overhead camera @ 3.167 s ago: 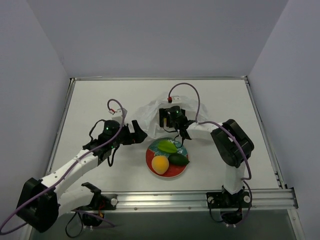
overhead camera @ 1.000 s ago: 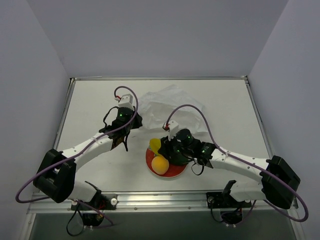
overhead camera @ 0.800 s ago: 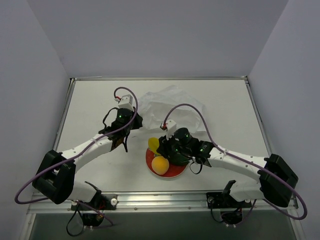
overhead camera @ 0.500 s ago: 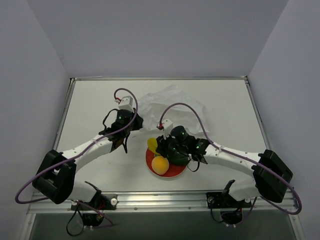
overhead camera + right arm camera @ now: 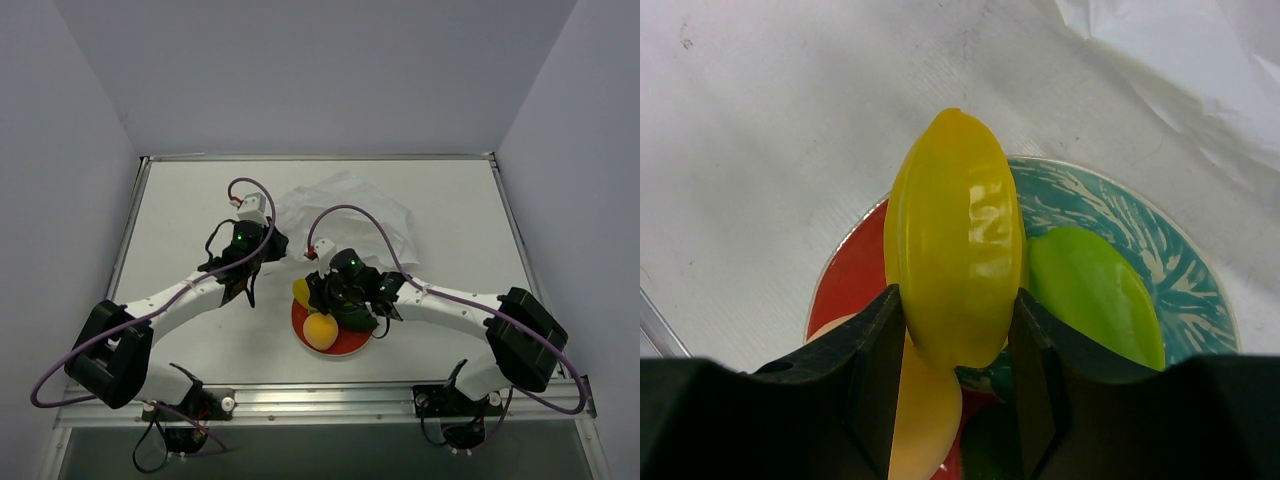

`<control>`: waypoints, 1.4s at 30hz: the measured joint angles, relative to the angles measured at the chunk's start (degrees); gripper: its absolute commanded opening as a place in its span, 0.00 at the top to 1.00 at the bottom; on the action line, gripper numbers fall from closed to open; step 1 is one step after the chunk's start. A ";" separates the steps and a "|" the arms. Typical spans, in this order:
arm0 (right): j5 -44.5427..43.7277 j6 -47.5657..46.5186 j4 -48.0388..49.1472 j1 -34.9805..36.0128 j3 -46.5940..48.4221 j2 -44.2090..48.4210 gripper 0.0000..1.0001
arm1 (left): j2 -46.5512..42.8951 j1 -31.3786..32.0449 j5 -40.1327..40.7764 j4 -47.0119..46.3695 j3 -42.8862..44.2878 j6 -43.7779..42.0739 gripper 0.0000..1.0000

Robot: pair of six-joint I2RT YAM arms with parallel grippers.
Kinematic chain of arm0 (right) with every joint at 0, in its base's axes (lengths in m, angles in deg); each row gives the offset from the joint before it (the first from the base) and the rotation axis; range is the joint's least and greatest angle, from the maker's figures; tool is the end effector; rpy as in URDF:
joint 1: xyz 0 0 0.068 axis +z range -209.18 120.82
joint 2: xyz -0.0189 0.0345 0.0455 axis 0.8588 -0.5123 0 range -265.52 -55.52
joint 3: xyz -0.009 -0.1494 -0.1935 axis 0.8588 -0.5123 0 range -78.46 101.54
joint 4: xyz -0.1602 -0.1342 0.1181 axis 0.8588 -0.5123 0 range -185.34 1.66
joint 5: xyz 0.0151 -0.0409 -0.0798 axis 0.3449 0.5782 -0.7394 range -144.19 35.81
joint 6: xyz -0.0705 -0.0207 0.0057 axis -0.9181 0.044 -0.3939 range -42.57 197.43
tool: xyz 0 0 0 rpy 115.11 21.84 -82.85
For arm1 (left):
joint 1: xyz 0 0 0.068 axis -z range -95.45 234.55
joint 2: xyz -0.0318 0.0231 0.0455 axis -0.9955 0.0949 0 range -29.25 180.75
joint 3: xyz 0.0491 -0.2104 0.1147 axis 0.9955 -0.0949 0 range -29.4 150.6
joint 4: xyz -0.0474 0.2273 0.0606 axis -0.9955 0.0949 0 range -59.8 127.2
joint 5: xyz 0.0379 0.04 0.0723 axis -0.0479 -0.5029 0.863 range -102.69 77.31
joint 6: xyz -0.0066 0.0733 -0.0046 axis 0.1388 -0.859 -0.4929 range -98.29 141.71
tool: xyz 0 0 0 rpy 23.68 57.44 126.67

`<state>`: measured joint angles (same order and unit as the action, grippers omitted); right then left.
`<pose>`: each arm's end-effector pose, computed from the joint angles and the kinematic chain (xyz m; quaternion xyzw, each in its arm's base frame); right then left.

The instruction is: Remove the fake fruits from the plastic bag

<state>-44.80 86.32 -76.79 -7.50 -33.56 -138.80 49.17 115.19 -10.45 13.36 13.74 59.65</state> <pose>0.1930 0.2605 0.1951 -0.3497 0.7748 0.3235 0.4156 0.2741 -0.1598 0.2213 -0.0631 0.8088 -0.3162 0.4919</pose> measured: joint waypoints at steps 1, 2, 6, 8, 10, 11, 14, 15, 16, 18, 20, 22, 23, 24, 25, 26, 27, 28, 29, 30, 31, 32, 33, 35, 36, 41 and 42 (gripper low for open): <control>-0.11 0.02 -0.22 0.00 0.15 -0.22 0.64 | 0.00 0.00 -0.13 -0.17 0.00 0.04 0.98; -0.20 0.02 -0.37 0.00 0.22 -0.31 0.61 | 0.00 0.00 -0.20 -0.24 0.00 0.11 0.98; -0.81 0.09 -0.70 0.00 0.24 -0.31 0.52 | -0.07 0.00 -0.52 -0.70 -0.13 0.24 0.98; -1.20 0.09 -0.98 0.00 0.24 -0.31 0.43 | -0.22 0.00 -0.61 -1.07 -0.55 0.26 0.98; -1.64 0.22 -1.38 0.00 0.24 -0.31 0.37 | -0.31 0.00 -0.72 -1.07 -0.76 0.31 0.98; -1.73 0.33 -1.55 0.00 0.24 -0.31 0.33 | -0.31 0.00 -0.74 -1.09 -0.81 0.35 0.98; -2.14 0.61 -1.73 0.04 0.24 -0.26 0.29 | -0.39 0.00 -0.76 -1.22 -0.83 0.50 0.98; -2.19 0.66 -1.79 0.09 0.24 -0.15 0.28 | -0.52 0.00 -0.76 -1.27 -0.92 0.61 0.98; -2.27 0.72 -1.88 0.13 0.24 0.07 0.28 | -0.72 0.00 -0.76 -1.38 -1.09 0.70 0.98; -2.32 0.92 -2.16 0.15 0.24 1.01 0.26 | -1.27 0.00 -0.74 -1.53 -1.66 0.94 0.98; -2.25 1.22 -2.16 0.17 0.24 2.58 0.23 | -1.62 0.00 -0.74 -1.46 -1.92 1.25 0.97; -1.90 1.53 -2.12 0.20 0.31 4.48 0.20 | -1.84 0.00 -0.74 -1.46 -1.97 1.36 0.95; -1.66 1.70 -2.10 0.26 0.33 5.55 0.18 | -1.99 0.00 -0.76 -1.51 -2.05 1.42 0.95; -1.46 1.86 -2.05 0.39 0.33 6.73 0.17 | -2.23 0.00 -0.76 -1.49 -2.23 1.51 0.94; -1.38 2.05 -1.95 0.46 0.33 7.96 0.13 | -2.45 0.00 -0.76 -1.49 -2.43 1.55 0.94; -1.29 2.38 -1.90 0.55 0.33 9.44 0.12 | -2.71 0.00 -0.76 -1.44 -2.60 1.60 0.93; -1.22 2.54 -1.86 0.55 0.33 10.62 0.11 | -2.91 0.00 -0.74 -1.36 -2.69 1.64 0.93; -1.20 2.93 -1.84 0.55 0.31 12.48 0.06 | -3.15 0.00 -0.76 -1.29 -2.69 1.68 0.93; -1.25 3.28 -1.84 0.57 0.33 14.10 0.00 | -3.41 0.00 -0.76 -1.22 -2.69 1.73 0.93; -1.44 3.56 -1.79 0.57 0.31 15.89 0.00 | -3.74 0.00 -0.74 -1.07 -2.69 1.73 0.92; -1.75 3.87 -1.73 0.59 0.31 17.84 0.00 | -4.09 0.00 -0.74 -0.96 -2.69 1.73 0.92; -2.43 4.31 -1.70 0.61 0.26 19.87 0.00 | -4.50 0.00 -0.74 -0.83 -2.69 1.73 0.92; -3.56 4.74 -1.62 0.68 0.20 22.10 0.00 | -4.98 0.00 -0.74 -0.48 -2.69 1.73 0.91; -6.27 5.57 -1.09 0.90 -0.46 27.26 0.00 | -5.86 0.00 -0.74 0.33 -2.69 1.73 0.89; -7.98 5.99 -1.03 0.92 -1.03 30.25 0.00 | -6.23 0.00 -0.72 0.59 -2.69 1.70 0.88; -16.55 7.58 -0.42 0.98 -5.03 45.72 0.00 | -7.98 0.00 -0.70 2.29 -2.69 1.27 0.43; -18.05 7.87 -0.42 0.96 -5.73 48.37 0.00 | -8.48 0.00 -0.66 2.84 -2.69 1.14 0.39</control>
<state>-62.86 94.18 -77.20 -6.54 -39.28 -90.43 40.68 115.19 -11.11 16.20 11.05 60.78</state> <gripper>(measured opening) 0.999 0.504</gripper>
